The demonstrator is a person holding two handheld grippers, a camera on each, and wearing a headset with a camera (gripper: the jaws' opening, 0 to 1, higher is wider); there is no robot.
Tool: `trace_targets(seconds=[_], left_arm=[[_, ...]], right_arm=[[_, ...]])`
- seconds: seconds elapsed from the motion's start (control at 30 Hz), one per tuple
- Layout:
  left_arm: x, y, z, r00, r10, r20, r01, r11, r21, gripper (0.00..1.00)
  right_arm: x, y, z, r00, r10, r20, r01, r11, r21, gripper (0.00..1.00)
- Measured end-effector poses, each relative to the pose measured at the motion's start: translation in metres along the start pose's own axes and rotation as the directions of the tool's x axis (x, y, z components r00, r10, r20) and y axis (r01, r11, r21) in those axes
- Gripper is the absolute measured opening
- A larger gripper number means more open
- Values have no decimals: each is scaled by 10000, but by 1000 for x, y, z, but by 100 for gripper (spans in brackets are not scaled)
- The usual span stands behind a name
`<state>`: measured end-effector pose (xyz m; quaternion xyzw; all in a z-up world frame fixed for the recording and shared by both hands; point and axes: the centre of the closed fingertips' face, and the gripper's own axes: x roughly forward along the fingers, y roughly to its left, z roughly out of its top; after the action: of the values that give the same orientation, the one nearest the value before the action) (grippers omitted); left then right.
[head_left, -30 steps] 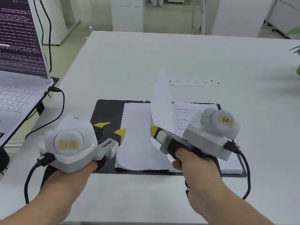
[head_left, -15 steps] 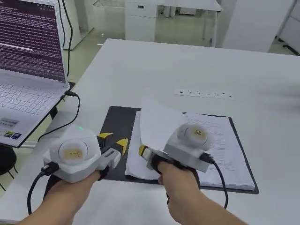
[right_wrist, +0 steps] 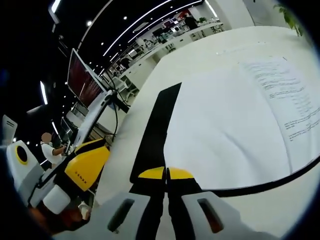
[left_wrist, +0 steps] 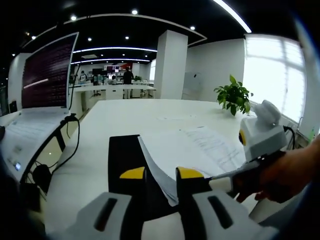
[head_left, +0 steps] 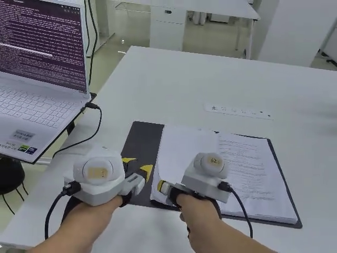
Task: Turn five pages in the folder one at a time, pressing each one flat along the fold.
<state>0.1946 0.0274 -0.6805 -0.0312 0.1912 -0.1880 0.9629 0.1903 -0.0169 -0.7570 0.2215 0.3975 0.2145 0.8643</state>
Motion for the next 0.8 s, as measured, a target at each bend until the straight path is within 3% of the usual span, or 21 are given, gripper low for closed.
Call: trace_targets(seconds=[0.3, 0.5, 0.63, 0.8], left_arm=[[14, 0, -28, 9959, -57, -903, 64, 10000, 65, 22], [28, -9, -34, 9920, -256, -1240, 281, 9994, 184, 22], [41, -20, -40, 9870, -477, -1534, 540, 9978, 375, 22], [55, -38, -54, 9788, -732, -1915, 852, 9948, 554, 22]], right_arm=[[5, 0, -15, 9995, 91, -317, -102, 9993, -353, 0], [2, 2, -25, 9982, 364, -469, -399, 9963, -766, 1], [-10, -10, -29, 9989, 171, -436, -203, 9970, -742, 0], [-27, -35, -20, 9998, -223, -16, 222, 9984, -520, 0]])
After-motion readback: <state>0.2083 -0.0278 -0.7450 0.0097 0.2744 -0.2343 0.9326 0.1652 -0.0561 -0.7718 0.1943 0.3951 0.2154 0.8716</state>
